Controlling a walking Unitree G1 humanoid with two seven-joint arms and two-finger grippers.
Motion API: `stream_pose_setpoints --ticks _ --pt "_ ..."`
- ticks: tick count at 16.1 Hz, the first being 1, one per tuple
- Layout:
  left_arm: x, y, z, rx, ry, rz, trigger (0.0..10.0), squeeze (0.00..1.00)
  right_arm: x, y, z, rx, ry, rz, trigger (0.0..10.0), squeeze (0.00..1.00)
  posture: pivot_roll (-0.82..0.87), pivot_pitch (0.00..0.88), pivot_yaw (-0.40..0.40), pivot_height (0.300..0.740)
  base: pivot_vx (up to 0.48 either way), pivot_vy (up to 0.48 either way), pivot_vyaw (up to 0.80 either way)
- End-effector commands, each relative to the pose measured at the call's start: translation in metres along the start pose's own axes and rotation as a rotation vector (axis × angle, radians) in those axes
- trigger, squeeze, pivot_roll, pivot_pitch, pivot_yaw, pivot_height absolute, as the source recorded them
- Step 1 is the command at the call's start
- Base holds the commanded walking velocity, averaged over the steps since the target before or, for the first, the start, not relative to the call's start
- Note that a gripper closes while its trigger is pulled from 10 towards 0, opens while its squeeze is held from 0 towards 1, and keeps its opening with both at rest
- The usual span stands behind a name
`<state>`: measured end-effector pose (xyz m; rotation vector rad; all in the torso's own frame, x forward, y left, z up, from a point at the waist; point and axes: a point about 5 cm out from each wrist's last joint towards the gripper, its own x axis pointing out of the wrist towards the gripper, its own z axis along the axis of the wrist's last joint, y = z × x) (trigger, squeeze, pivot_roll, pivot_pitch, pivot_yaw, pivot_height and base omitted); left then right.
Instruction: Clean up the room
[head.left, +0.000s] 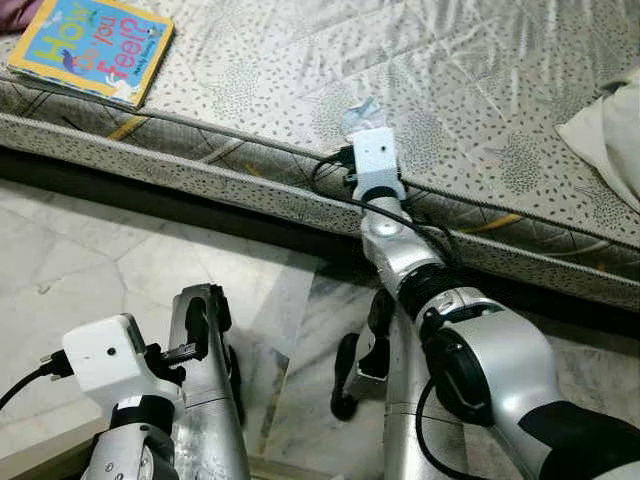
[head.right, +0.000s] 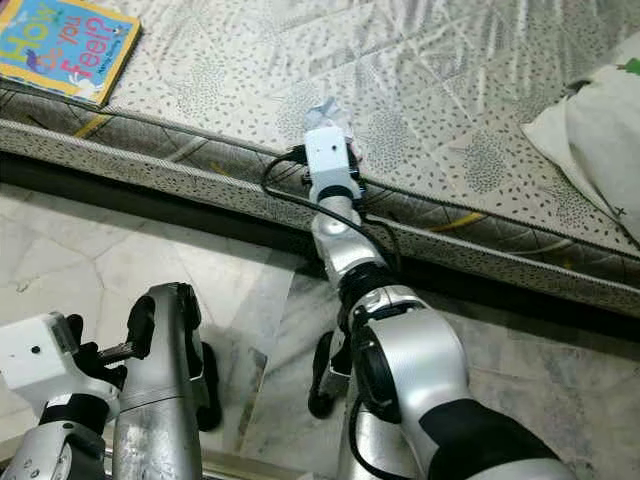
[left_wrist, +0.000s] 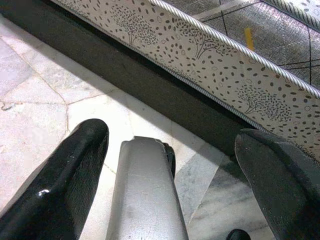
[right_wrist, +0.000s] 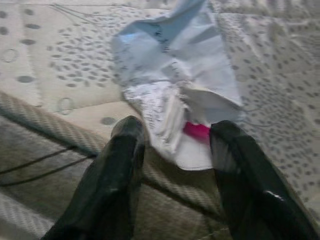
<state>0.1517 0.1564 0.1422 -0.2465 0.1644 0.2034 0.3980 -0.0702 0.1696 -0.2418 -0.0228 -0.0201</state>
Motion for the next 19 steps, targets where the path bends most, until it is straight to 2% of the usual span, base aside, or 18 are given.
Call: stream_pose_setpoints --ticks 1,3,4,15,19 --pt "-0.004 0.0 -0.001 -0.003 0.014 0.016 10.0 0.0 -0.003 -0.003 -0.013 -0.036 0.049 -0.016 0.3 0.0 0.34 0.441 -0.075 0.525 0.0 0.0 0.0" --pt "-0.004 0.001 0.0 -0.001 0.014 0.018 10.0 0.0 -0.002 -0.009 -0.016 -0.052 0.056 -0.034 0.5 0.0 0.34 0.443 -0.075 0.525 0.0 0.0 0.0" --pt "-0.004 0.001 0.0 0.0 0.014 0.017 10.0 0.0 -0.002 -0.01 -0.017 -0.052 0.057 -0.035 0.0 0.0 0.34 0.442 -0.074 0.525 0.0 0.0 0.0" --pt "0.001 0.001 0.001 0.006 0.008 0.009 10.0 0.0 -0.001 -0.01 -0.013 -0.038 0.041 -0.038 0.0 0.0 0.35 0.43 -0.066 0.525 0.0 0.0 0.0" --pt "0.012 0.0 0.002 0.01 -0.01 -0.005 10.0 0.0 0.001 -0.011 -0.008 -0.032 0.021 -0.037 0.0 0.0 0.34 0.396 -0.066 0.525 0.0 0.0 0.0"
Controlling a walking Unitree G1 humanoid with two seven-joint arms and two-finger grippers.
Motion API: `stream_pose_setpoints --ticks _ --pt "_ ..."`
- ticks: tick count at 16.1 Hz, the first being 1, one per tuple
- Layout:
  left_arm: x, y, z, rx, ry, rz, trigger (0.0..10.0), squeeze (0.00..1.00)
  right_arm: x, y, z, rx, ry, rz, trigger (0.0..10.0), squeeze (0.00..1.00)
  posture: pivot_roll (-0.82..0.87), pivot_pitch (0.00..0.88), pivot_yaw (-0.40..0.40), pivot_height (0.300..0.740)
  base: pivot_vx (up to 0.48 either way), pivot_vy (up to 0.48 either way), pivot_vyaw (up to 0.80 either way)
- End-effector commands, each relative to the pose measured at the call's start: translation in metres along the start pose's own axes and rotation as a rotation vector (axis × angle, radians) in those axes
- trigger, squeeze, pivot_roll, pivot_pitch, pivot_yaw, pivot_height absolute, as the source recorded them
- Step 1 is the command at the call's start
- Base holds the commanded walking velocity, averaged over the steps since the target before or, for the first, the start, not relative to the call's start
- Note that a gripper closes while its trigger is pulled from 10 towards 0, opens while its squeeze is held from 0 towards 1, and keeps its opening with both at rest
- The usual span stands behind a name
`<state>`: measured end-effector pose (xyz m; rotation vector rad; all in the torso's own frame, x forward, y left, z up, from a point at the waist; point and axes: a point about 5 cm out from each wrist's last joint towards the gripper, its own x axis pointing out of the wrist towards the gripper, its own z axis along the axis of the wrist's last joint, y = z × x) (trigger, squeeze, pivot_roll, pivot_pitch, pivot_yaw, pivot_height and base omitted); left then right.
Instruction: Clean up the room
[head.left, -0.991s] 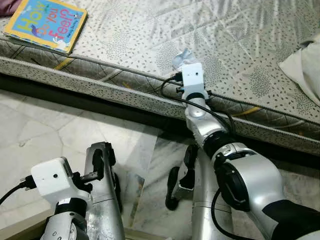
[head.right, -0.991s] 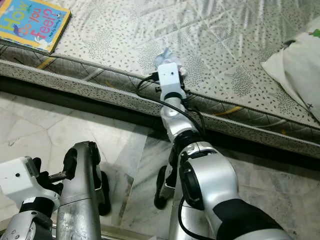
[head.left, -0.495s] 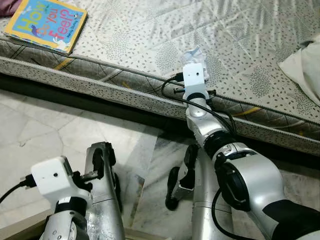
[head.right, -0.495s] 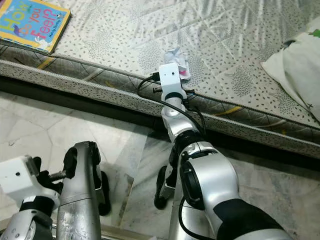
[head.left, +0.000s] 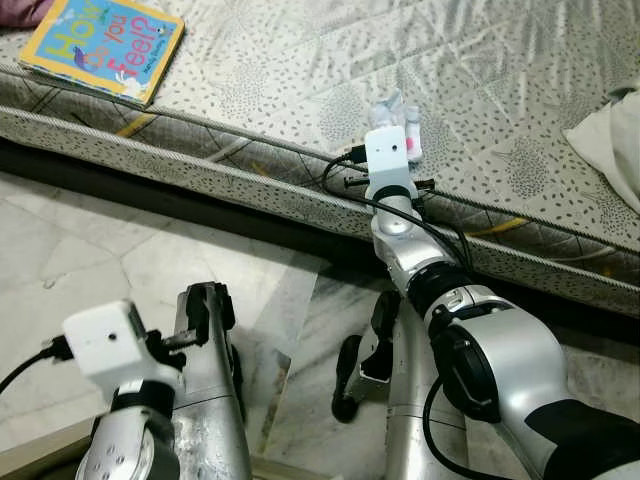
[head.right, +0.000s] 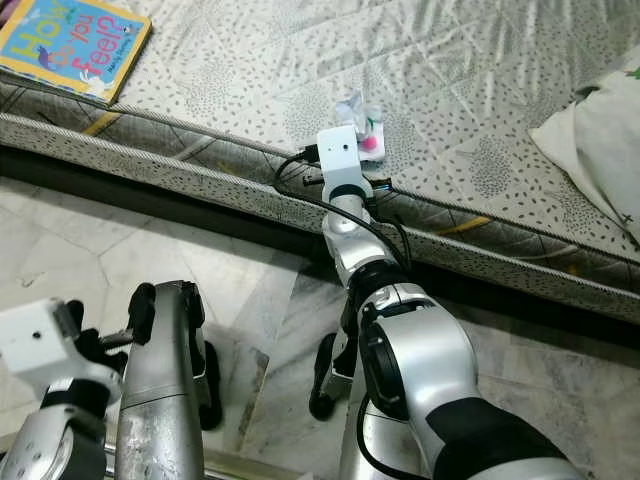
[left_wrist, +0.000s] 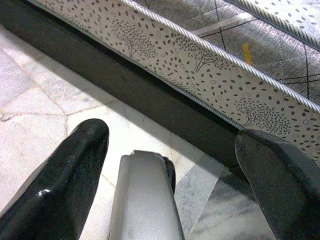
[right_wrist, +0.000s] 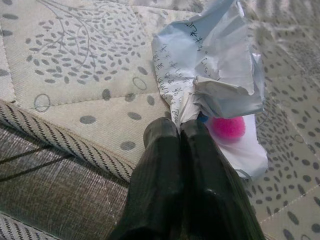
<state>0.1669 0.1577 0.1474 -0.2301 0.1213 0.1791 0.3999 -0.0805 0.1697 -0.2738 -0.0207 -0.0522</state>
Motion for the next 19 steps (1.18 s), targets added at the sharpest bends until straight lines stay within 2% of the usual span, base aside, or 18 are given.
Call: stream_pose_setpoints --ticks 1,4,7,10,14,16,17,18,19 --pt "0.004 0.003 -0.005 -0.003 0.018 0.017 10.0 0.0 0.0 -0.002 -0.003 0.002 0.008 -0.001 0.0 0.0 0.33 0.37 -0.069 0.525 0.0 0.0 0.0" --pt "0.021 0.002 0.0 -0.001 -0.028 0.005 10.0 0.0 0.002 -0.005 0.001 0.037 -0.002 0.016 0.0 0.0 0.31 0.31 -0.078 0.525 0.0 0.0 0.0" --pt "0.041 0.003 0.006 0.002 -0.086 0.011 10.0 0.0 0.001 -0.006 -0.002 0.159 -0.014 0.118 0.0 0.0 0.27 0.216 -0.085 0.525 0.0 0.0 0.0" --pt "0.06 0.004 0.007 0.013 -0.12 -0.002 10.0 0.0 -0.005 -0.01 -0.019 0.278 -0.003 0.205 0.0 0.0 0.22 0.131 -0.08 0.525 0.0 0.0 0.0" --pt "0.083 0.003 0.014 0.027 -0.164 -0.036 10.0 0.0 -0.018 0.004 -0.028 0.536 0.004 0.371 0.0 0.0 0.18 0.018 -0.053 0.525 0.0 0.0 0.0" --pt "0.095 0.004 0.016 0.039 -0.184 -0.039 10.0 0.0 -0.029 0.012 -0.028 0.577 -0.032 0.438 0.0 0.0 0.16 0.0 -0.035 0.525 0.0 0.0 0.0" --pt "0.097 0.005 0.015 0.042 -0.184 -0.038 10.0 0.0 -0.036 0.014 -0.03 0.569 -0.047 0.456 6.0 0.0 0.15 0.0 -0.027 0.525 0.0 0.0 0.0" --pt "0.1 0.007 0.011 0.052 -0.183 -0.039 10.0 0.0 -0.046 0.014 -0.035 0.549 -0.063 0.466 10.0 0.0 0.13 0.0 -0.014 0.525 0.0 0.0 0.0" --pt "0.102 0.007 0.009 0.054 -0.179 -0.044 10.0 0.0 -0.053 0.01 -0.043 0.559 -0.057 0.439 10.0 0.0 0.13 0.0 -0.008 0.525 0.0 0.0 0.0"
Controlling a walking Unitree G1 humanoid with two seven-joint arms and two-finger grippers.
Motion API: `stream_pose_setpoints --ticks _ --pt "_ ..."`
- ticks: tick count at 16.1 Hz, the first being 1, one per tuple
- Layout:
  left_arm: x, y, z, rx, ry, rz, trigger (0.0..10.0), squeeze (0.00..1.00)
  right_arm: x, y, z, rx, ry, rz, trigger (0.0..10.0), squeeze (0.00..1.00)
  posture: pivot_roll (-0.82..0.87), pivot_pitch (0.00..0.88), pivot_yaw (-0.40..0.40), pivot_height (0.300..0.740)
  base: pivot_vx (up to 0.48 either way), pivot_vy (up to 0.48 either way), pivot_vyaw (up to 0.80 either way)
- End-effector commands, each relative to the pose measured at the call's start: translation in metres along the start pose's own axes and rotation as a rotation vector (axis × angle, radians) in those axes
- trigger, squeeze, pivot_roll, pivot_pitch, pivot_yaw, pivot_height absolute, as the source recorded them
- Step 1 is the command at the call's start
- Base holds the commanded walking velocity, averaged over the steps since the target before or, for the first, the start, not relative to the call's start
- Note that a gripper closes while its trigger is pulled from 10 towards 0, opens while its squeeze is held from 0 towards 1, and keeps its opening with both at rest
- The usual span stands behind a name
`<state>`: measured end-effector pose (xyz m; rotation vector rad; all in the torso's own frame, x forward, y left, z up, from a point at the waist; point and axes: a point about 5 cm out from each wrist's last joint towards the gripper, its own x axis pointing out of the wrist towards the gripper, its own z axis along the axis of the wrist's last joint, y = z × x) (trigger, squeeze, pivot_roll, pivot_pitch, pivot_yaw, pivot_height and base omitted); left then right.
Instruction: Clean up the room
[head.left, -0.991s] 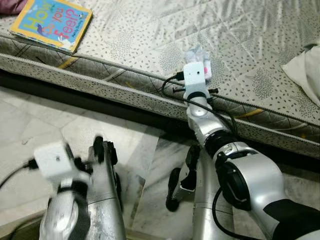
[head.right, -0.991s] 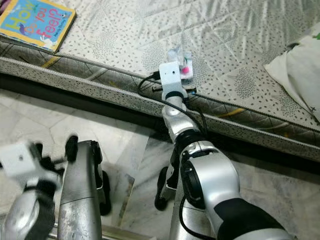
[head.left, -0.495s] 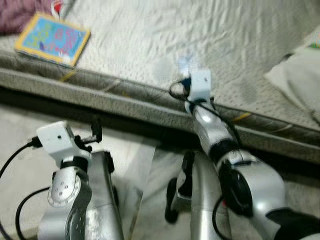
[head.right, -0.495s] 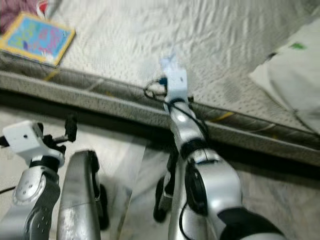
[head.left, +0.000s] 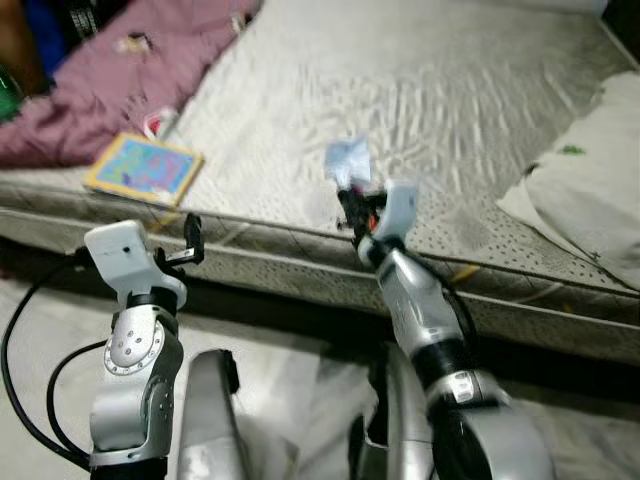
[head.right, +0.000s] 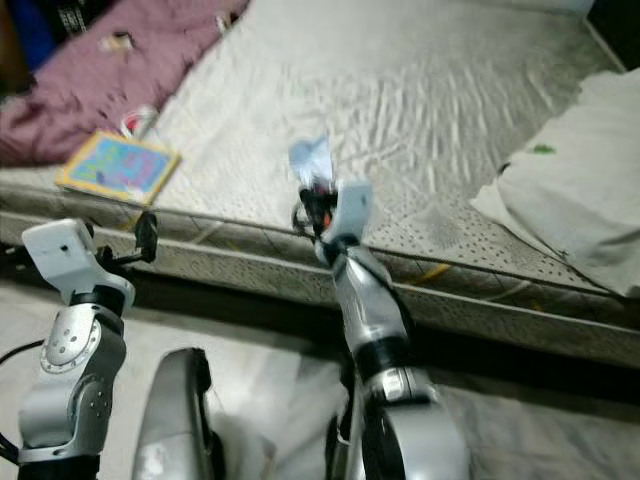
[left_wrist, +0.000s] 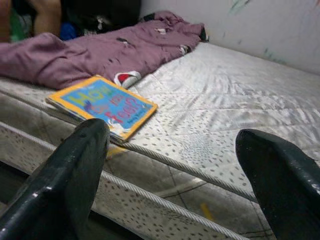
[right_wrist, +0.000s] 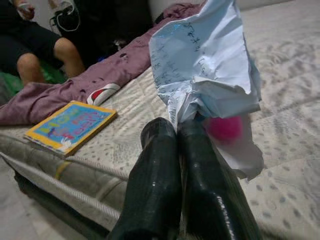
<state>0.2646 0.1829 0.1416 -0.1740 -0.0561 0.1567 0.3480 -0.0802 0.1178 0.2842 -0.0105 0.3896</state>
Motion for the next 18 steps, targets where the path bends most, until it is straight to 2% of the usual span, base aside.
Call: stream_pose_setpoints --ticks 1,5,6,7,10,11,12,17,18 --pt "0.003 0.0 -0.001 0.013 -0.004 -0.012 10.0 0.0 -0.002 -0.001 0.005 -0.004 -0.021 -0.009 10.0 0.0 0.13 0.0 -0.002 0.525 0.0 0.0 0.0" --pt "0.014 0.0 0.0 0.006 -0.03 -0.06 10.0 0.0 -0.004 -0.008 0.009 0.002 -0.046 -0.055 10.0 0.0 0.12 0.0 0.009 0.525 0.0 0.0 0.0" --pt "0.015 -0.001 -0.001 -0.006 -0.037 -0.062 10.0 0.44 -0.006 -0.008 0.009 -0.002 -0.04 -0.054 10.0 0.0 0.12 0.0 0.008 0.525 0.0 0.0 0.0" --pt "0.015 -0.002 0.001 -0.027 -0.068 -0.084 10.0 1.0 -0.007 -0.006 0.011 -0.013 -0.037 -0.048 10.0 0.0 0.11 0.0 0.005 0.525 0.0 0.0 0.0" --pt "0.018 0.005 -0.008 0.018 -0.025 0.01 10.0 1.0 -0.011 -0.006 0.012 -0.028 -0.034 -0.05 10.0 0.0 0.11 0.0 -0.004 0.525 0.0 0.0 0.0" --pt "0.018 0.004 -0.007 0.001 -0.044 0.003 10.0 1.0 -0.01 -0.006 0.012 -0.03 -0.035 -0.052 10.0 0.0 0.11 0.0 -0.006 0.525 0.0 0.0 0.0" --pt "0.018 0.001 -0.004 -0.039 -0.074 -0.05 0.0 0.0 -0.009 -0.005 0.013 -0.036 -0.037 -0.052 10.0 0.0 0.11 0.0 -0.012 0.525 0.0 0.0 0.0" --pt "0.018 -0.003 -0.006 -0.046 -0.091 -0.06 0.0 0.0 -0.008 -0.003 0.016 -0.044 -0.03 -0.051 10.0 0.0 0.11 0.0 -0.02 0.525 0.0 0.0 0.0" --pt "0.019 -0.005 -0.008 -0.048 -0.073 -0.062 10.0 0.0 -0.008 -0.003 0.017 -0.052 -0.038 -0.047 10.0 0.0 0.11 0.0 -0.017 0.525 0.0 0.0 0.0"
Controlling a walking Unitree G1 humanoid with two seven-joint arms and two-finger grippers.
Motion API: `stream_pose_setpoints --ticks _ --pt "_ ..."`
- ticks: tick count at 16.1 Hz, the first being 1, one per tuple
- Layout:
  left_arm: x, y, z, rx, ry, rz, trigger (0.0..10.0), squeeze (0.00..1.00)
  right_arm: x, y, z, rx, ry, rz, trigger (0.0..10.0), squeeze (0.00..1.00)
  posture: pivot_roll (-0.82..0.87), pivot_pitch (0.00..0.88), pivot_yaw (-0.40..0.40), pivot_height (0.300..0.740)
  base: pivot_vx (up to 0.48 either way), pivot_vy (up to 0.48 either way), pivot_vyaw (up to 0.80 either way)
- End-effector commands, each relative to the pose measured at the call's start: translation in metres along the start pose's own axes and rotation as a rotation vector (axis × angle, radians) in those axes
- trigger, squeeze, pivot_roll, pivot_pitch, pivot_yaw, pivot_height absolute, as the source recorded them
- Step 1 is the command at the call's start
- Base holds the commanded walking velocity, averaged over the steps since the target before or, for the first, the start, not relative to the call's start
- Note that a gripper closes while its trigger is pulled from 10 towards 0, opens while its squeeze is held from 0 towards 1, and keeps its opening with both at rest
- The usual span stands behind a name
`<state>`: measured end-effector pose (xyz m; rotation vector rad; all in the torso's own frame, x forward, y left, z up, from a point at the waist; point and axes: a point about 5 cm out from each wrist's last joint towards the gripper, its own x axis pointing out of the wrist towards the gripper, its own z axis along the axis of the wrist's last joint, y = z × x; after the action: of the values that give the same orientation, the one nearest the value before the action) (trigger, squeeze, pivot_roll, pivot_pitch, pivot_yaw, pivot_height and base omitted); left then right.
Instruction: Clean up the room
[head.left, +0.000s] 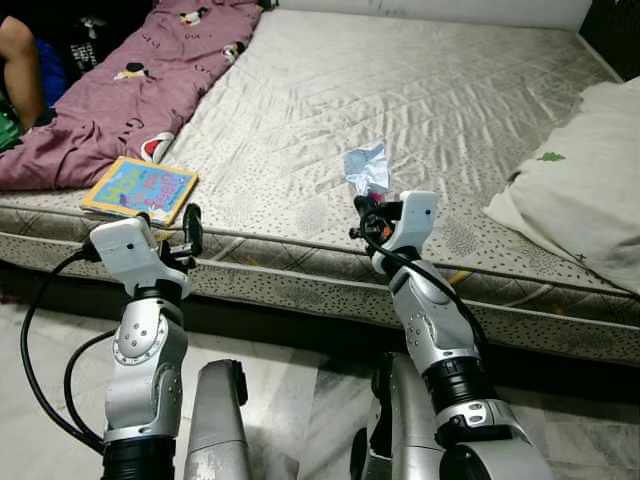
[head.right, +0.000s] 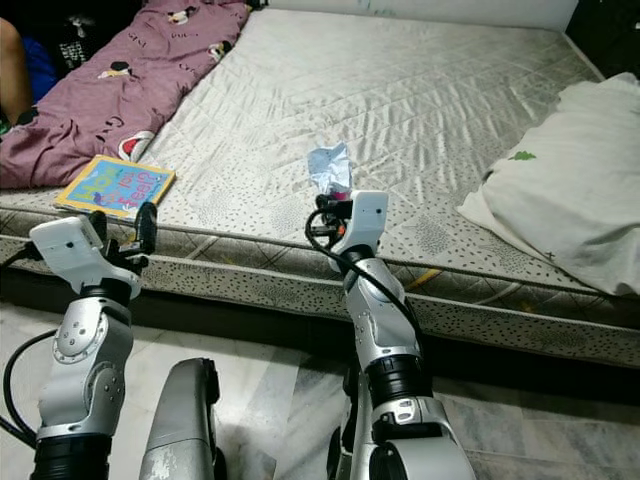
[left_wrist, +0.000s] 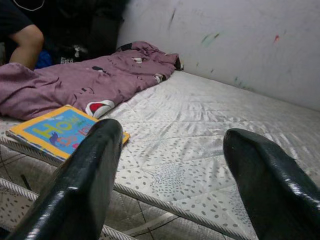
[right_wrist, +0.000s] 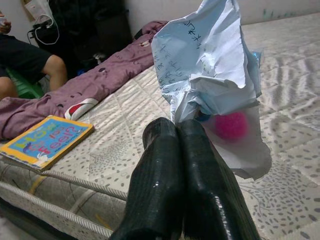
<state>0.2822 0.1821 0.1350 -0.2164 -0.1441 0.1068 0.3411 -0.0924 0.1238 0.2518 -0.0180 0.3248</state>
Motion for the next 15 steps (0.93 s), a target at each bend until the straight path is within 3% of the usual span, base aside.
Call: stream_pose_setpoints --ticks 1,3,15 --pt "0.0033 -0.0046 -0.0013 -0.023 0.007 -0.021 10.0 0.0 0.0026 0.0032 0.0101 -0.023 -0.038 0.018 10.0 0.0 0.11 0.0 -0.015 0.525 0.0 0.0 0.0" --pt "0.0059 -0.0077 -0.0004 -0.016 0.002 -0.037 10.0 0.0 0.0024 0.0022 0.0132 -0.027 -0.057 0.011 10.0 0.0 0.1 0.0 -0.01 0.53 0.0 0.0 0.0" --pt "0.0091 -0.0108 -0.0042 -0.032 0.012 -0.015 10.0 0.0 0.0067 0.0027 0.0164 -0.029 -0.061 0.002 10.0 0.0 0.1 0.0 -0.018 0.68 0.0 0.0 0.0"
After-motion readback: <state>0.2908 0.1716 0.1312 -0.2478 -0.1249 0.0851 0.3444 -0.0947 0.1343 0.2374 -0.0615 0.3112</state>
